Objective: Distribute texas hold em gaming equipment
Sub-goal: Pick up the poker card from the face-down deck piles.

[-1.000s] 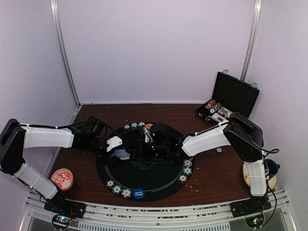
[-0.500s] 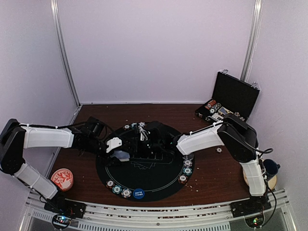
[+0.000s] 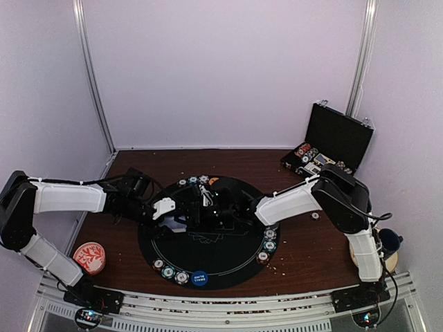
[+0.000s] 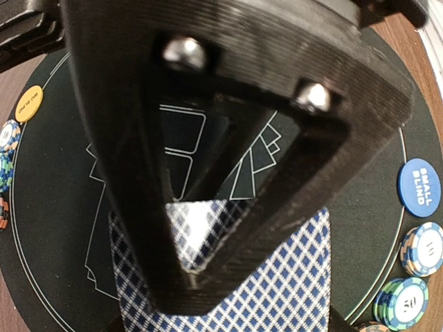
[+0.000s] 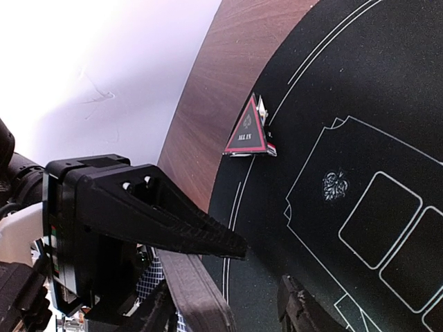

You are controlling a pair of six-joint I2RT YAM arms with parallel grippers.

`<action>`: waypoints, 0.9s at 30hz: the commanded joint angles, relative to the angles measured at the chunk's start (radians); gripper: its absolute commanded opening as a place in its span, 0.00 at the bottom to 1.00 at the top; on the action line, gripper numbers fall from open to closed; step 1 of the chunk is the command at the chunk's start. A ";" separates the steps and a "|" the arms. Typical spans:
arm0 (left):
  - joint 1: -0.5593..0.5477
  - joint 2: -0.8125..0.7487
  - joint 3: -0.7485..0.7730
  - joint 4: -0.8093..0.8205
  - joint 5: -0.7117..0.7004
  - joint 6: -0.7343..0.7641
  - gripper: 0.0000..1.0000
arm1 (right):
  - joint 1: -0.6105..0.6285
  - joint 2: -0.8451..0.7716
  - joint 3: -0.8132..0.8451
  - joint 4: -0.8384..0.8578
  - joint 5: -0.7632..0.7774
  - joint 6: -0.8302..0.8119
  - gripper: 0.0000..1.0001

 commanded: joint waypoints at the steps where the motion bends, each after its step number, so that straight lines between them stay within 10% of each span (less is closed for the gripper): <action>1: 0.001 0.004 0.039 0.034 0.029 0.011 0.08 | 0.007 -0.008 0.006 -0.029 0.009 -0.024 0.49; 9: 0.001 0.003 0.038 0.034 0.029 0.011 0.07 | -0.006 -0.072 -0.033 -0.178 0.194 -0.096 0.32; 27: 0.001 0.024 0.039 0.034 0.022 0.013 0.08 | -0.009 -0.129 -0.081 -0.099 0.076 -0.101 0.14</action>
